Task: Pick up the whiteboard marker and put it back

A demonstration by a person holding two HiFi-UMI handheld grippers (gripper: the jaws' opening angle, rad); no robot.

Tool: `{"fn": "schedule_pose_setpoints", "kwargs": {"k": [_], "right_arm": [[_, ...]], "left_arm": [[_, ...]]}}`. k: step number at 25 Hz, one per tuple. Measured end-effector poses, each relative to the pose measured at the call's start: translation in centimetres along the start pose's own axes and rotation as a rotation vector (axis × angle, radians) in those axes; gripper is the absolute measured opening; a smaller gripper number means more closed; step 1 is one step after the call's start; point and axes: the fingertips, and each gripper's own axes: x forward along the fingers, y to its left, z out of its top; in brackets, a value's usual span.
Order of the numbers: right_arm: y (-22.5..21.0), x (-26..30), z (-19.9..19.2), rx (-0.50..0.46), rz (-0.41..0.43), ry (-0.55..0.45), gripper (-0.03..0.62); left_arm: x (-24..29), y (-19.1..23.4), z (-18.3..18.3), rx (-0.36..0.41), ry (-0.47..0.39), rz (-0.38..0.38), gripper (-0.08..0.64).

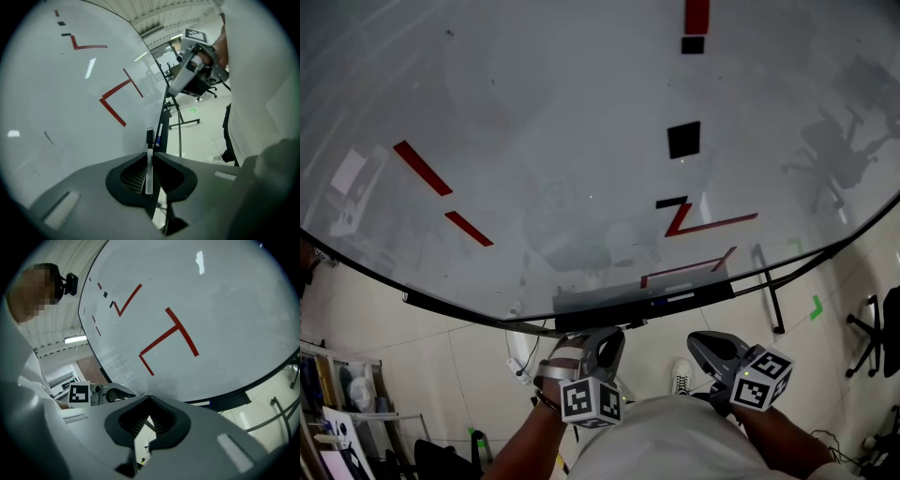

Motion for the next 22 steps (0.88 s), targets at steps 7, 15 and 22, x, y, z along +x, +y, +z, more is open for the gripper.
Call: {"fn": "schedule_pose_setpoints", "kwargs": {"k": [7, 15, 22], "right_arm": [[-0.1, 0.0, -0.1, 0.001, -0.003, 0.004, 0.002], [-0.1, 0.4, -0.4, 0.004, 0.005, 0.01, 0.002], [-0.4, 0.3, -0.4, 0.007, -0.001, 0.01, 0.002]], "left_arm": [[0.6, -0.6, -0.4, 0.117, 0.043, -0.005, 0.055], [2.0, -0.5, -1.0, 0.159, 0.059, -0.02, 0.055], [3.4, -0.4, -1.4, 0.174, 0.072, -0.032, 0.055]]}}
